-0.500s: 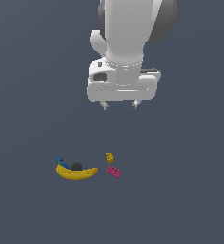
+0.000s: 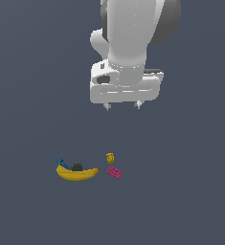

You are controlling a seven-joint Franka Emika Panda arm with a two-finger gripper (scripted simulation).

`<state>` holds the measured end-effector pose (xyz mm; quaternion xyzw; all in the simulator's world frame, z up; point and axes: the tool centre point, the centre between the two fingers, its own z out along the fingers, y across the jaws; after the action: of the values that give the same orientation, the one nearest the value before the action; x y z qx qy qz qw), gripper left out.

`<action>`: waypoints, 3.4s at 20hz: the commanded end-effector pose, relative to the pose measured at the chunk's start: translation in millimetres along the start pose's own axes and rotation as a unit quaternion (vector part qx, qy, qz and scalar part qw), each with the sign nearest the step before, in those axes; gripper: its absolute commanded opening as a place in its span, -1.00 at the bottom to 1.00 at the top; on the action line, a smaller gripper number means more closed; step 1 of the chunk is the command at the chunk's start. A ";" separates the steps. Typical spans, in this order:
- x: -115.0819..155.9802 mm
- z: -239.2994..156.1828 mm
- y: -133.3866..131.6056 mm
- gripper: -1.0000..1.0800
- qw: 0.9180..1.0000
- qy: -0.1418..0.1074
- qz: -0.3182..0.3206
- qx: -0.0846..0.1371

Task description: Pick up a designated object from a clutter of objects.

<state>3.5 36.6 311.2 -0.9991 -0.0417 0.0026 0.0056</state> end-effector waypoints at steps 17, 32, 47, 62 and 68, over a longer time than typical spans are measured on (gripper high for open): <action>14.6 11.2 10.7 0.92 0.999 -0.001 -0.050 0.002; 53.7 49.6 54.2 0.92 0.981 0.000 -0.194 -0.001; 86.8 99.5 106.3 0.92 0.938 0.000 -0.345 -0.004; 108.5 156.8 161.6 0.92 0.873 -0.001 -0.488 -0.005; 113.5 180.7 183.3 0.92 0.842 -0.001 -0.540 -0.006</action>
<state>129.2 -129.5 133.8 -0.8271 -0.5620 0.0003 0.0008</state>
